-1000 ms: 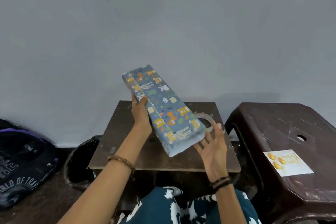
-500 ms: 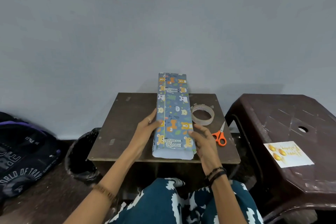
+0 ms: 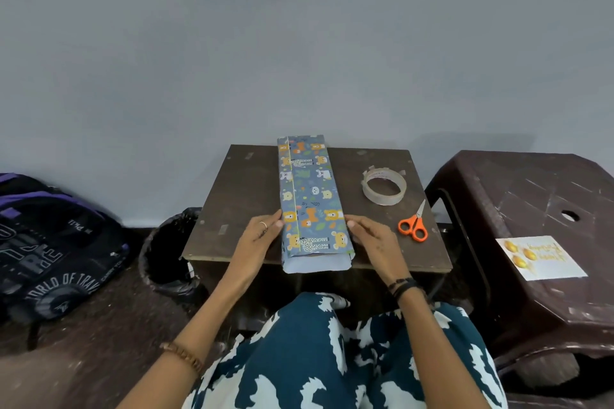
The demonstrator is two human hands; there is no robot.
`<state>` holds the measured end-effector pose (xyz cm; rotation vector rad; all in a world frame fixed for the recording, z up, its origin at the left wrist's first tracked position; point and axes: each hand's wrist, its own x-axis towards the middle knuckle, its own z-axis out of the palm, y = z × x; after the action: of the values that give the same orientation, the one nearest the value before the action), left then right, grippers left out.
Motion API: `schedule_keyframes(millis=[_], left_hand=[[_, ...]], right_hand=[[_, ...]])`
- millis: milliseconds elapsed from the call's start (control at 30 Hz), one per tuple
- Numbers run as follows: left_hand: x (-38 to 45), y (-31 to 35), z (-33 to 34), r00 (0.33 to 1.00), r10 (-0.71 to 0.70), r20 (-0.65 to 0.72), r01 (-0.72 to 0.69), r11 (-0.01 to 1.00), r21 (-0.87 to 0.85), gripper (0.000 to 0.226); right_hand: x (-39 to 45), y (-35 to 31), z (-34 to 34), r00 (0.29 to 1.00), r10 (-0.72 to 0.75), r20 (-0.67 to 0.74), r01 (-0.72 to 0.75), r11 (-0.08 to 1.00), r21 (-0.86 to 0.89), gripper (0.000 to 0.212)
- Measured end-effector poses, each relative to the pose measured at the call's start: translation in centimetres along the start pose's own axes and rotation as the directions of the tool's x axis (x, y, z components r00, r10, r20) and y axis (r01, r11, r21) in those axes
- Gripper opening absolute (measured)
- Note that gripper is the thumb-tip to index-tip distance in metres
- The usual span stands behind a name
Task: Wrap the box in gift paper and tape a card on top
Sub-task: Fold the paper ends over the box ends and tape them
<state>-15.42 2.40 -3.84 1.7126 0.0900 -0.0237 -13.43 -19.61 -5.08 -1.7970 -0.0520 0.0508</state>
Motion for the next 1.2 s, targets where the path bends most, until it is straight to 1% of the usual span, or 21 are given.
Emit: schedule_keyframes(millis=[67,100,167,200,300,333,400,467,533,700,767,867,933,1000,1200], left_hand=[[-0.4,-0.9,-1.0,0.997,0.057,0.042,-0.059,0.997,0.051,0.031],[-0.7,-1.3,-1.5,0.993,0.087,0.079,-0.095,0.99,0.104,0.036],[-1.1,-2.2,-2.3,0.98,0.134,0.147,-0.16,0.97,0.183,0.053],[-1.4,-2.5,-2.4,0.973,0.152,0.171,-0.184,0.965,0.188,0.058],[-1.7,-3.0,-2.0,0.949,0.236,0.211,-0.275,0.944,0.184,0.062],[-1.7,-3.0,-1.7,0.936,0.285,0.206,-0.329,0.918,0.223,0.061],[-1.5,-2.9,-1.3,0.891,0.415,0.187,-0.454,0.827,0.331,0.053],[-1.1,-2.9,-1.0,0.849,0.495,0.184,-0.525,0.758,0.388,0.044],[-1.0,-3.0,-1.0,0.842,0.504,0.191,-0.535,0.743,0.402,0.04],[-0.9,-3.6,-1.0,0.841,0.493,0.224,-0.541,0.744,0.393,0.039],[-0.9,-3.7,-0.6,0.844,0.506,0.179,-0.534,0.76,0.371,0.037],[-0.8,-3.9,-0.2,0.831,0.545,0.11,-0.546,0.762,0.349,0.04],[-0.6,-4.3,-0.1,0.814,0.573,0.099,-0.566,0.742,0.358,0.038],[-0.3,-4.6,-0.1,0.794,0.597,0.114,-0.589,0.711,0.385,0.03],[-0.2,-4.4,-0.2,0.756,0.632,0.17,-0.633,0.641,0.435,0.013]], right_hand=[[-0.4,0.6,-0.8,0.998,-0.019,0.053,0.023,0.997,-0.073,0.035],[-0.7,0.8,-1.0,0.997,-0.021,0.071,0.027,0.996,-0.089,0.043],[-1.4,1.3,-1.2,0.996,-0.018,0.093,0.021,0.999,-0.039,0.053],[-1.7,1.5,-1.3,0.995,-0.022,0.099,0.025,1.0,-0.019,0.053],[-2.7,2.0,-1.3,0.994,-0.066,0.086,0.067,0.998,-0.012,0.047],[-2.9,1.9,-1.3,0.995,-0.076,0.071,0.077,0.997,-0.007,0.046],[-3.1,1.8,-1.1,0.993,-0.112,0.043,0.114,0.992,-0.049,0.044],[-3.1,1.7,-0.9,0.989,-0.148,0.026,0.15,0.983,-0.103,0.042],[-3.1,1.6,-0.8,0.987,-0.161,0.011,0.162,0.981,-0.109,0.04],[-2.9,1.7,-0.8,0.978,-0.208,-0.001,0.206,0.97,-0.132,0.039],[-2.6,2.0,-0.7,0.975,-0.22,0.0,0.217,0.962,-0.167,0.041],[-2.4,2.3,-0.2,0.974,-0.224,-0.024,0.215,0.958,-0.191,0.035],[-2.2,2.4,0.1,0.96,-0.274,-0.047,0.256,0.937,-0.236,0.032],[-2.1,2.6,0.3,0.943,-0.327,-0.063,0.298,0.914,-0.277,0.031],[-1.9,2.8,0.5,0.935,-0.343,-0.095,0.302,0.905,-0.3,0.03]])
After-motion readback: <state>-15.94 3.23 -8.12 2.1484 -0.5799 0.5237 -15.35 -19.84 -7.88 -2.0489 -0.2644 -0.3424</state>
